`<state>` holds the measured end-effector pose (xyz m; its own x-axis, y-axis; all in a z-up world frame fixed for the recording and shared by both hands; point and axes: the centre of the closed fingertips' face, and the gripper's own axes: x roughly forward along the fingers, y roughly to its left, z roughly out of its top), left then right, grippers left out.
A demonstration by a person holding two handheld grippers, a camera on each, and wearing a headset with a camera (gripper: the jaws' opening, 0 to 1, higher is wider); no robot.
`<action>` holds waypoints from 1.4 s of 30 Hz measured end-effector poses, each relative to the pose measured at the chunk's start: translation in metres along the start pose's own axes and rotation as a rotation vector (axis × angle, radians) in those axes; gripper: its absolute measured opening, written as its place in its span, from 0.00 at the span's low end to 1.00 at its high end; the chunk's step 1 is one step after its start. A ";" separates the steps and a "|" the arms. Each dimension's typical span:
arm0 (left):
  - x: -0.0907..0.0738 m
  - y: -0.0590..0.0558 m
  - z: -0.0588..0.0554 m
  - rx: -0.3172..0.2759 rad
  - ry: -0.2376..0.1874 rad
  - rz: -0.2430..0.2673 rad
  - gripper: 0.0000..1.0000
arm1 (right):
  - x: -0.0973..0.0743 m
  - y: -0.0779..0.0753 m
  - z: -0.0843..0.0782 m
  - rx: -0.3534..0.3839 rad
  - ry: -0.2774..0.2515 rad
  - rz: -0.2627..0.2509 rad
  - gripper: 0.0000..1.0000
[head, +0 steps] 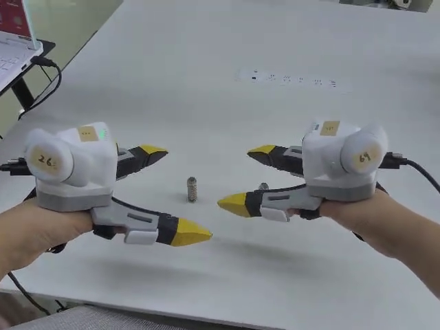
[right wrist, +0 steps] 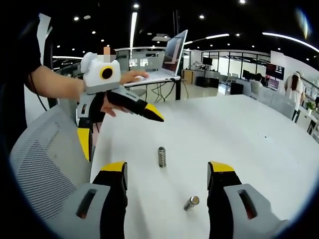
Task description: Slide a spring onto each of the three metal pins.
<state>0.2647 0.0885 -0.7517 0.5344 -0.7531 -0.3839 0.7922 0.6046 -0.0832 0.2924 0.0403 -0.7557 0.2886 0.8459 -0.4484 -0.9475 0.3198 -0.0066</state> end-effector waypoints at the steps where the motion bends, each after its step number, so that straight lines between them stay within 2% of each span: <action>1: 0.000 0.000 0.000 0.000 0.000 0.000 0.98 | -0.001 0.000 0.000 0.003 -0.002 -0.002 0.67; 9: -0.001 0.001 0.001 0.000 0.006 0.003 0.98 | -0.032 -0.015 -0.011 0.066 -0.018 -0.080 0.88; 18: -0.002 0.002 0.008 0.001 -0.008 0.010 0.98 | -0.075 -0.029 -0.030 0.140 -0.036 -0.163 0.99; 23: -0.002 0.001 0.009 -0.005 -0.013 0.012 0.98 | -0.100 -0.033 -0.044 0.186 -0.024 -0.203 0.99; 31: -0.005 0.000 0.008 -0.017 -0.017 0.025 0.98 | -0.127 -0.031 -0.068 0.238 0.002 -0.235 0.99; 37: -0.011 0.000 0.001 -0.047 -0.008 0.038 0.98 | -0.140 -0.030 -0.075 0.275 -0.006 -0.260 0.99; 39: -0.013 0.001 -0.001 -0.039 0.000 0.049 0.98 | -0.143 -0.030 -0.078 0.282 -0.001 -0.262 0.99; 42: -0.019 0.002 -0.001 -0.062 -0.008 0.057 0.98 | -0.144 -0.030 -0.083 0.307 0.005 -0.268 0.99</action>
<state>0.2558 0.1039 -0.7453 0.5806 -0.7187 -0.3826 0.7407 0.6613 -0.1182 0.2674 -0.1266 -0.7646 0.5182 0.7136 -0.4714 -0.7534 0.6418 0.1433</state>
